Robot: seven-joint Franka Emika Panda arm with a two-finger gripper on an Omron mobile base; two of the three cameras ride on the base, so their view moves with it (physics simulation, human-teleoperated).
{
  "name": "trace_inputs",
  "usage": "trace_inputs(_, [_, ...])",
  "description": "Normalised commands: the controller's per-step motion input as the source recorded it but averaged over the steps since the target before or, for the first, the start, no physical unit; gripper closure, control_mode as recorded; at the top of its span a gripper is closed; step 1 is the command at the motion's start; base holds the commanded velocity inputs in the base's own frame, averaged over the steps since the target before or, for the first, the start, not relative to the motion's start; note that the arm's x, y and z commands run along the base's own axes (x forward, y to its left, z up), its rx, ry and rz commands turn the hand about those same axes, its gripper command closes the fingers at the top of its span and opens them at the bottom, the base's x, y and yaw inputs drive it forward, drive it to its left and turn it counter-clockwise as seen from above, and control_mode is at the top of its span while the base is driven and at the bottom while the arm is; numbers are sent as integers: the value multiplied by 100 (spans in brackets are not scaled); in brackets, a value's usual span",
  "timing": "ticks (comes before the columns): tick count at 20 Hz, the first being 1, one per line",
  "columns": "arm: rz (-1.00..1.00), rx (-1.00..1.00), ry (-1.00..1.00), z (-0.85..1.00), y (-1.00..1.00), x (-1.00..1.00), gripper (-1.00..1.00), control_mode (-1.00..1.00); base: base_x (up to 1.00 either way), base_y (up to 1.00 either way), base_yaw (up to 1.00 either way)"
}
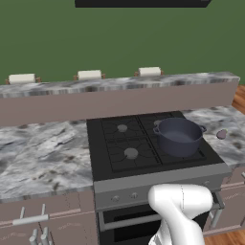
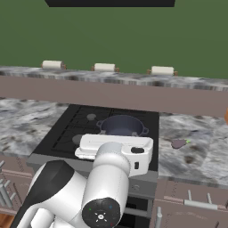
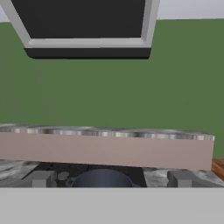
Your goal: Turn on the burner for the pot on the stove. Wait thirty seconds for the pot to heat up. Then add the eggplant to the pot.
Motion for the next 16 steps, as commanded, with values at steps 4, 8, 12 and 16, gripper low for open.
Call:
trace_inputs(4, [0, 0, 0, 0, 0, 0, -100, -100, 0, 0, 0])
trace_inputs(8, [0, 0, 0, 0, 0, 0, -100, -100, 0, 0, 0])
trace_inputs(12, [0, 0, 0, 0, 0, 0, -100, -100, 0, 0, 0])
trace_inputs(16, [0, 0, 0, 0, 0, 0, -100, -100, 0, 0, 0])
